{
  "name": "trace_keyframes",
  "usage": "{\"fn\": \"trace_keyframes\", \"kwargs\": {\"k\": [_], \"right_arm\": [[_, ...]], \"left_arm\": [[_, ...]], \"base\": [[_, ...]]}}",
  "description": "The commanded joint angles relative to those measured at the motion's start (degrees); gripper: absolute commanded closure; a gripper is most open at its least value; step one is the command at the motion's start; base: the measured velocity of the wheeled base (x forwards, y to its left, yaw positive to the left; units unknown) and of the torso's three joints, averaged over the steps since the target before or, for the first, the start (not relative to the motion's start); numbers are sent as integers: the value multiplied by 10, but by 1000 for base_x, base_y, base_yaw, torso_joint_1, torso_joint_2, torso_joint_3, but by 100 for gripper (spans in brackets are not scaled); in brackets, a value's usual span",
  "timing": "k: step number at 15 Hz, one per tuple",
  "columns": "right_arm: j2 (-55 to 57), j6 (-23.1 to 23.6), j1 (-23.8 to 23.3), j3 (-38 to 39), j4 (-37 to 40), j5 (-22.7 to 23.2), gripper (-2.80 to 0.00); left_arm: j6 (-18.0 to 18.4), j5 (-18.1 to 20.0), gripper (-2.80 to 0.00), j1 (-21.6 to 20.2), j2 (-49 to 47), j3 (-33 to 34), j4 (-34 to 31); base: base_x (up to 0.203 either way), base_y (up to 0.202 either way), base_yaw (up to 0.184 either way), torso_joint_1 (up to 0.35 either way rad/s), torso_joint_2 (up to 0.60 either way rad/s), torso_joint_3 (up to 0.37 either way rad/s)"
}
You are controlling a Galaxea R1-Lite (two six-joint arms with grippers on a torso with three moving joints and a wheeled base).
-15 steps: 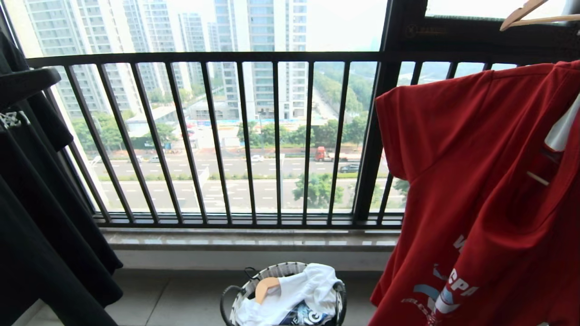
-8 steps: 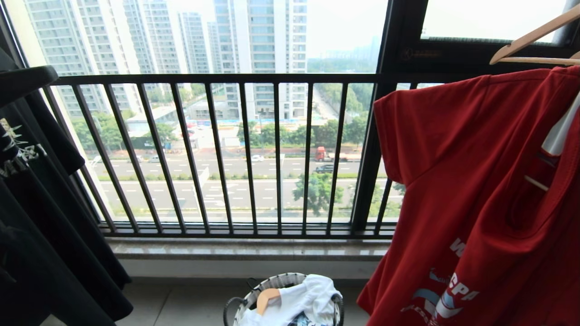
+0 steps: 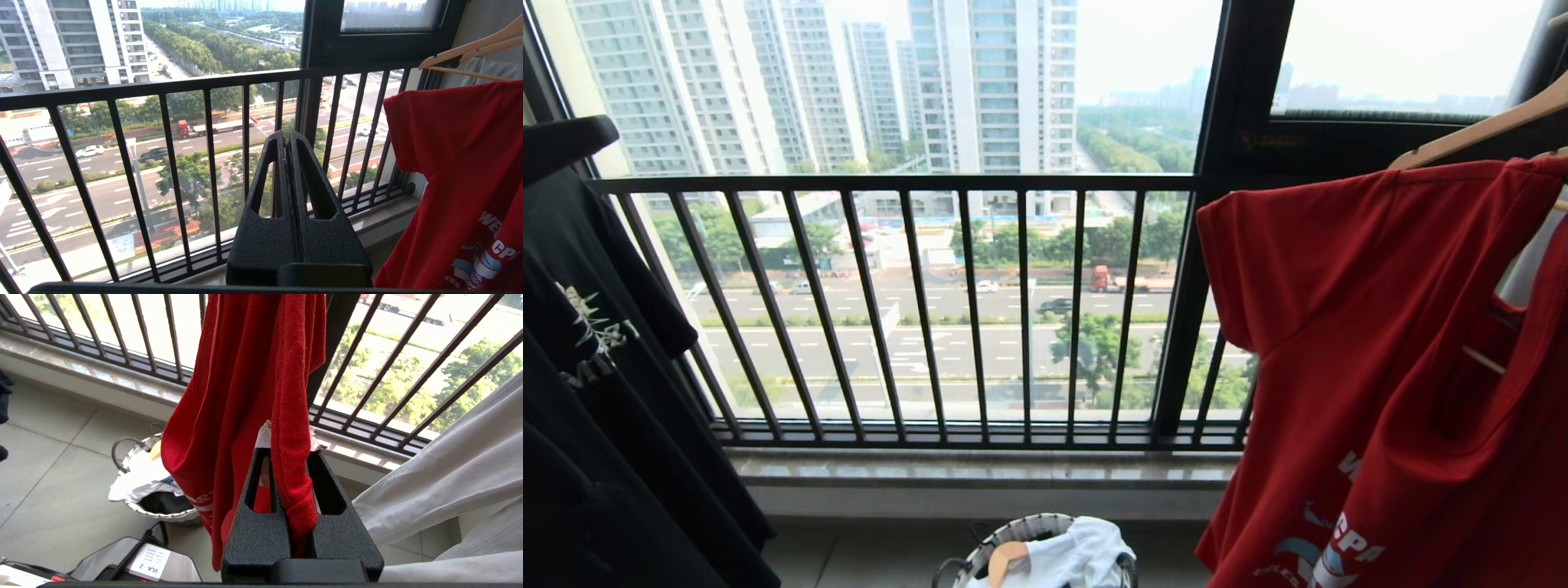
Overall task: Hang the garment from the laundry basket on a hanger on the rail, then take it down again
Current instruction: Hang the clothes rack on the clothesline
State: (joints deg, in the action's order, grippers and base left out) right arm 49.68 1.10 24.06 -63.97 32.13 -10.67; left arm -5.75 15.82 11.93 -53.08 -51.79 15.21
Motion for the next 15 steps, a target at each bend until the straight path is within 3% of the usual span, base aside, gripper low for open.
{"fn": "trace_keyframes", "kwargs": {"k": [1,7,15], "right_arm": [[-3,1,0,3,1,-1,0],[-8,1,0,5,2,-1,0],[-8,4,0,4,1,-1,0]], "left_arm": [[0,1,0,0,0,0,2],[0,2,0,0,5,0,2],[0,3,0,0,18,-2,2]], "base": [[0,0,0,256,-569,-329],[0,0,0,270,-588,-322],[0,0,0,175,-352,-189]]}}
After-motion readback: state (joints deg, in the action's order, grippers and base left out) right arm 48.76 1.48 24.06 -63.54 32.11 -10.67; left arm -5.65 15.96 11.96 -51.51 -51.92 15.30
